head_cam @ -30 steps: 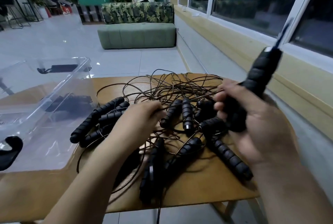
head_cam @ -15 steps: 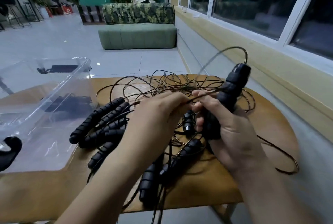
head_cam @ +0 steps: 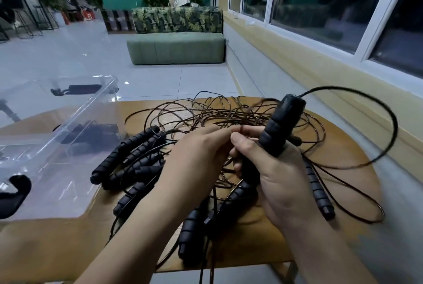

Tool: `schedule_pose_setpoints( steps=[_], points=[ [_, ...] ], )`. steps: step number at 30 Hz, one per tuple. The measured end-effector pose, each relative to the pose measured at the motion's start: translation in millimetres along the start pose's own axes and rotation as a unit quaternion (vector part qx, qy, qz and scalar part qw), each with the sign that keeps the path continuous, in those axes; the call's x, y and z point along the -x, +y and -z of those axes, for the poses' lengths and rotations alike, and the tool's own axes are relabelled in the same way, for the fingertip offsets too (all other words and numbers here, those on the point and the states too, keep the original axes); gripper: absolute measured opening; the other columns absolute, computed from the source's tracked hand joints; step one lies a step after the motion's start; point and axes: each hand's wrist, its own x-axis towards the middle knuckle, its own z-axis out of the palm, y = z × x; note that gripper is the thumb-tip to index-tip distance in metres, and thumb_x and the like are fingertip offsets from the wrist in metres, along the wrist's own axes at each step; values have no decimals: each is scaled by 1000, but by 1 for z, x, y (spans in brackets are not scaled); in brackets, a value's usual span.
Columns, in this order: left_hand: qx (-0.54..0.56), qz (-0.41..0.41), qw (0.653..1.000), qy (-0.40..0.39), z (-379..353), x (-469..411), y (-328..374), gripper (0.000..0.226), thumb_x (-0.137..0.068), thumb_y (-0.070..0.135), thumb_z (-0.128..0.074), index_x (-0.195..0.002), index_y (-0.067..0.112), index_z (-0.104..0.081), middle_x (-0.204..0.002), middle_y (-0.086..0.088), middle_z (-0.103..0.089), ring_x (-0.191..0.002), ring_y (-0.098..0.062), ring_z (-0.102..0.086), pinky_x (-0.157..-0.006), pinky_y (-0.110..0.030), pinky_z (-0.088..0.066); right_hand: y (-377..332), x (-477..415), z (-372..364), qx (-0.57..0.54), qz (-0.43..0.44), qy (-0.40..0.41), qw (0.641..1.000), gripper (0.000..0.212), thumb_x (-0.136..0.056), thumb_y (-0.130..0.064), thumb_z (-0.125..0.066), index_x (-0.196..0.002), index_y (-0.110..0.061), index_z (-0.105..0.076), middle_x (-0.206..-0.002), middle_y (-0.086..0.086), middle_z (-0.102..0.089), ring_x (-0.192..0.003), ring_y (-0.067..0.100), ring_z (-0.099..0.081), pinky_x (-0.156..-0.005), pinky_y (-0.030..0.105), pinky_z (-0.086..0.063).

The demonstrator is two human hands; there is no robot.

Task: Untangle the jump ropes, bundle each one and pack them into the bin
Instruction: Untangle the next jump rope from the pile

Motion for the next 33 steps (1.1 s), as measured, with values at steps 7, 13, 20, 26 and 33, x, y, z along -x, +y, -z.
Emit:
schedule_pose_setpoints(
  steps=[7,13,20,26,33],
  points=[
    [-18,3,1000,-14,2,-4,-16,9,-97,35,-75,-103,29,-77,-94,17,-69,-86,-2,-61,-77,-32,-52,-17,0,9,45,12,25,999,34,-84,-34,-81,-77,-1,-78,-70,14,-72,-61,25,-64,-57,32,-50],
    [-67,87,992,55,25,-7,-53,6,-98,33,-74,-100,29,-77,-94,16,-71,-86,-10,-65,-76,-37,-55,-56,-15,38,-154,5,66,986,24,-87,-27,-77,-97,-6,-70,-73,1,-66,-61,10,-60,-55,19,-49],
    [-79,42,991,100,29,-7,-32,11,-100,34,-74,-104,26,-80,-94,14,-74,-84,-15,-68,-71,-38,-56,-34,-9,30,-117,-47,17,992,45,-81,-25,-79,-121,-4,-75,-90,10,-76,-70,15,-67,-58,22,-55],
    [-73,-32,994,77,21,-7,4,19,-99,38,-66,-107,29,-81,-90,13,-71,-79,-14,-66,-66,-34,-53,-13,0,6,13,-8,10,1000,23,-80,-28,-82,-92,-9,-84,-86,16,-79,-71,24,-69,-71,40,-55],
    [-74,35,996,32,23,-4,-16,12,-94,38,-76,-105,33,-78,-87,17,-75,-78,-4,-65,-67,-20,-45,-22,-3,3,-25,19,47,998,15,-82,-22,-81,-82,-6,-81,-82,16,-77,-66,21,-66,-61,27,-54]
  ],
)
